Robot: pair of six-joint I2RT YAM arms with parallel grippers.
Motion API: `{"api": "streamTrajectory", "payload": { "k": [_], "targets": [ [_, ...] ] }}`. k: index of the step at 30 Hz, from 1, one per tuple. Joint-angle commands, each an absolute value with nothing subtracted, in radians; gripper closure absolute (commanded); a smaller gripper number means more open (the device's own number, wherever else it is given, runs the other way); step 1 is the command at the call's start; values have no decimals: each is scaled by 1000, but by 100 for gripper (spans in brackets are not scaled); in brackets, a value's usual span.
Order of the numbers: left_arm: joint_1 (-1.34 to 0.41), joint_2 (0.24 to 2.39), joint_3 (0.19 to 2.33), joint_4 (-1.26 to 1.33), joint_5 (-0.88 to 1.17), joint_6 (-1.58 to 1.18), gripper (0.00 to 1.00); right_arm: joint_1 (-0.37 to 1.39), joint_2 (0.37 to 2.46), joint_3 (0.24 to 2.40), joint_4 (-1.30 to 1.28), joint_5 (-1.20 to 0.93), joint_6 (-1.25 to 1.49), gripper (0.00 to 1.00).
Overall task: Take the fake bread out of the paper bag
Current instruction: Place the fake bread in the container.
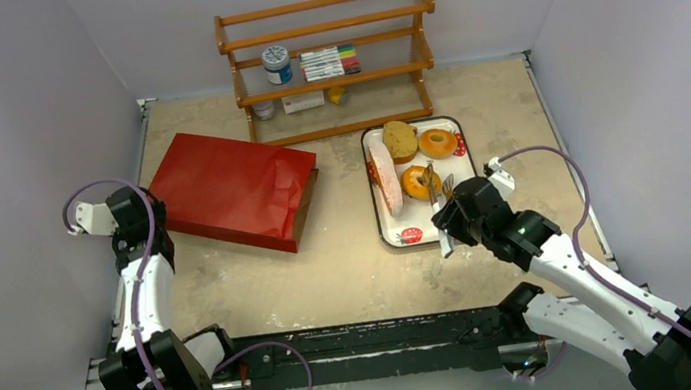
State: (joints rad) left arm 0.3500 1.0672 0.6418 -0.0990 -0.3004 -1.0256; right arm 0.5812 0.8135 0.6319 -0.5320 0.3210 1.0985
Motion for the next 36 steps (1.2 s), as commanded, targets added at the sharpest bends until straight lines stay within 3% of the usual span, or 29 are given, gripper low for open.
{"api": "streamTrajectory", "payload": {
  "k": [1,17,26,36],
  "targets": [
    [344,1050,645,-81,-316,-1000,75,577,785,634,-544,329,1142,53],
    [344,1067,652,-75,-316,-998,73,578,736,738,-635,421,1158,54],
    [344,1083,655,-84,-319,-1012,68,577,766,850,-568,504,997,56],
    [344,1082,649,-100,-333,-1046,66,580,804,943,-472,395,822,61]
  ]
}}
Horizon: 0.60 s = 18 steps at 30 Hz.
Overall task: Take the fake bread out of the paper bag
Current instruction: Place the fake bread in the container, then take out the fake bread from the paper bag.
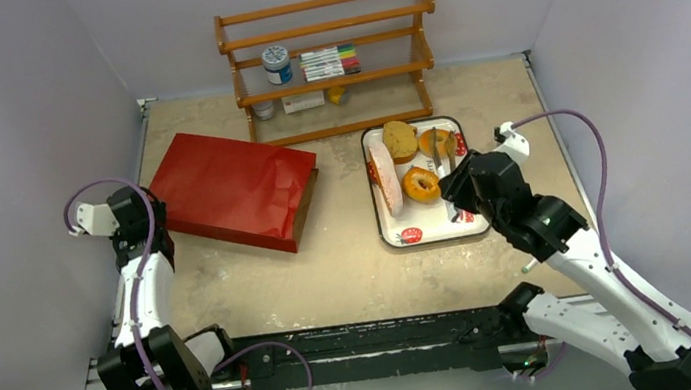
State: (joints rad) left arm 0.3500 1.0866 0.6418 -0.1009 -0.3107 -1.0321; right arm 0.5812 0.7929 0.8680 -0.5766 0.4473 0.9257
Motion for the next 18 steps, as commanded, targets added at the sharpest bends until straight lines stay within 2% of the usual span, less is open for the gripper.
{"api": "streamTrajectory", "payload": {
  "k": [1,7,18],
  "targets": [
    [344,1083,651,-102,-333,-1048,65,583,806,949,-458,368,804,61],
    [344,1094,655,-125,-331,-1059,60,621,868,993,-385,211,704,61],
    [359,1144,627,-89,-305,-1083,47,868,1059,976,-268,97,698,61]
  ]
}}
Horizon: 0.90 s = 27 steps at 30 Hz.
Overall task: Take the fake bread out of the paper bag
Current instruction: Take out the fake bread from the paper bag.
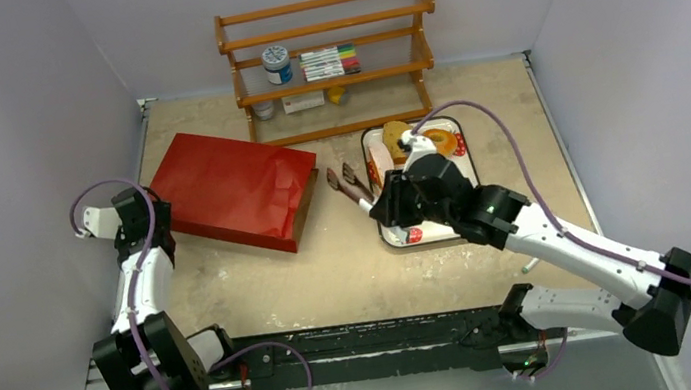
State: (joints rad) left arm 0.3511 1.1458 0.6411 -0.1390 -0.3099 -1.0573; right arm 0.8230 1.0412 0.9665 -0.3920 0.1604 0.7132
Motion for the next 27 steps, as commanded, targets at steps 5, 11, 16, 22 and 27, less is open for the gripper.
{"api": "streamTrajectory", "payload": {
  "k": [5,11,16,22,27],
  "targets": [
    [379,1171,605,-40,-276,-1111,45,884,1101,925,-213,55,704,61],
    [395,1205,594,-3,-272,-1123,44,885,1156,925,-168,25,690,61],
    [399,1218,564,63,-292,-1165,44,886,1200,927,-136,-4,685,61],
    [400,1280,540,162,-285,-1200,47,885,1247,926,-117,-23,682,61],
    [400,1310,522,232,-280,-1209,64,885,1267,917,-105,-27,686,61]
  ]
}}
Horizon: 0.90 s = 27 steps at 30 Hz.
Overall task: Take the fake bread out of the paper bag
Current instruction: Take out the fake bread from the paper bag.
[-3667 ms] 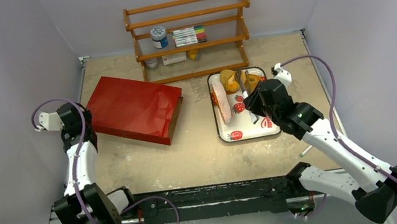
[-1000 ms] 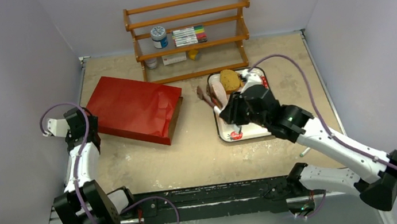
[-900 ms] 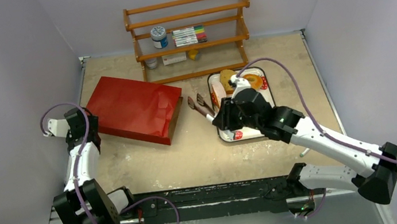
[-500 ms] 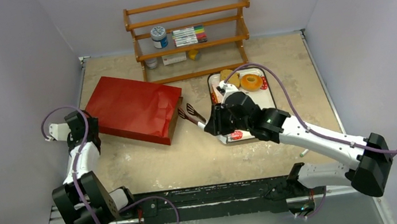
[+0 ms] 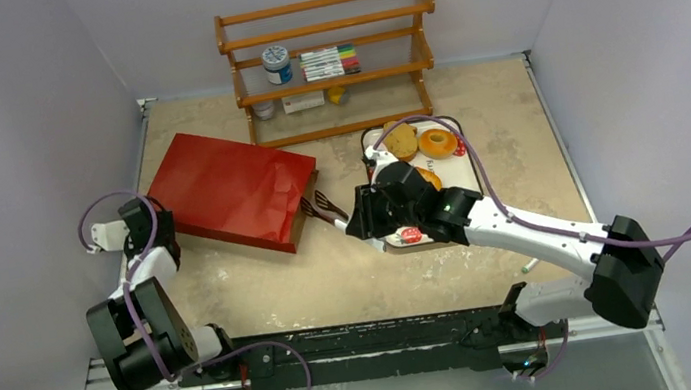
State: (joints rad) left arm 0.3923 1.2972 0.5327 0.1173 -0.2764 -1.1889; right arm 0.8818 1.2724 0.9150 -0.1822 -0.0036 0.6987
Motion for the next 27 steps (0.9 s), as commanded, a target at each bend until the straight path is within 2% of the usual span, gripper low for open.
{"api": "streamTrajectory", "payload": {
  "k": [1,4,14,23,27],
  "targets": [
    [400,1316,520,246,-277,-1209,71,885,1272,913,-103,-29,688,61],
    [400,1331,520,272,-270,-1206,100,885,1284,904,-90,-33,691,61],
    [400,1384,628,314,-205,-1123,100,885,1360,872,37,-66,676,61],
    [402,1404,684,319,-176,-1090,100,885,1487,997,75,-108,621,62],
    [402,1419,688,347,-162,-1100,100,885,1473,1011,68,-95,606,63]
  ]
}}
